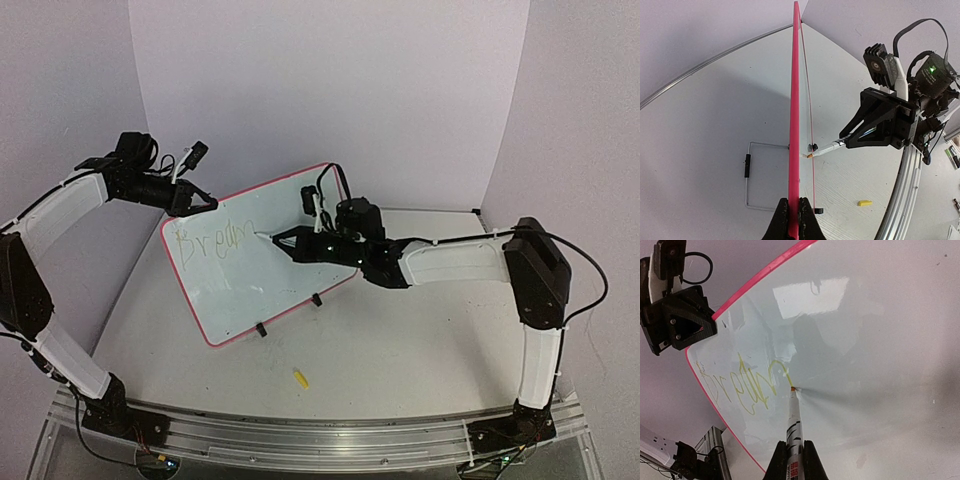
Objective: Write a sentence on the whiteboard
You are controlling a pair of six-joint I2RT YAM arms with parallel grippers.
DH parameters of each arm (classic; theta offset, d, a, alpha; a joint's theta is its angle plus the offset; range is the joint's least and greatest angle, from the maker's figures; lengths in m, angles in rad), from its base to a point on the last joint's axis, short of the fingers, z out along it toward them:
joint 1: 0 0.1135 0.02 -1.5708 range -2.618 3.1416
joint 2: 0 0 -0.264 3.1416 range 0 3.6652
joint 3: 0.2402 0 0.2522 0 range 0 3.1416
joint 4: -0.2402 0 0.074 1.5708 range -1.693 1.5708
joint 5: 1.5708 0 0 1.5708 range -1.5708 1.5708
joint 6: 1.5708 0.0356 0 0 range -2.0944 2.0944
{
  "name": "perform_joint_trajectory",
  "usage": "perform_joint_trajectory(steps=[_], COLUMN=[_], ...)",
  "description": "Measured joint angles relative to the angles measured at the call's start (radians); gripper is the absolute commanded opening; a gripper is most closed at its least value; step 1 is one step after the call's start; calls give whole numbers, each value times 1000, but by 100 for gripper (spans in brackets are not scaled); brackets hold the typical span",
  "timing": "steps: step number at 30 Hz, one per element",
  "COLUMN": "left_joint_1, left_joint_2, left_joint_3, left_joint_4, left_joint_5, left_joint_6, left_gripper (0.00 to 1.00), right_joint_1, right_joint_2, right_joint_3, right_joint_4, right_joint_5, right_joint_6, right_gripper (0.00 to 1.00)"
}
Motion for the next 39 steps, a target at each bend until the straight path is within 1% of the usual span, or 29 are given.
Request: perform_joint_trajectory(steps=[5,15,22,30,39], left_joint_1=[0,0,0,0,0], left_joint_2=[0,0,0,-1,-1], left_joint_3=[0,-1,-1,-1,-1], left_joint_4=[0,0,0,0,0], left_joint_5=[0,3,3,4,5], left_joint_6=[0,1,1,1,1], left_gripper=[0,0,0,0,0], right_joint_1=[0,-2,-11,-29,-37], right_joint_2=[-13,-53,-104,-98,-46], right_joint_3=[-46,-48,-48,-43,-6], right_joint_4=[-4,-1,42,51,56], right_joint_5=[-4,-12,-39,-51,-56], right_joint_6=[9,11,12,20,37], right_gripper=[0,0,0,0,0])
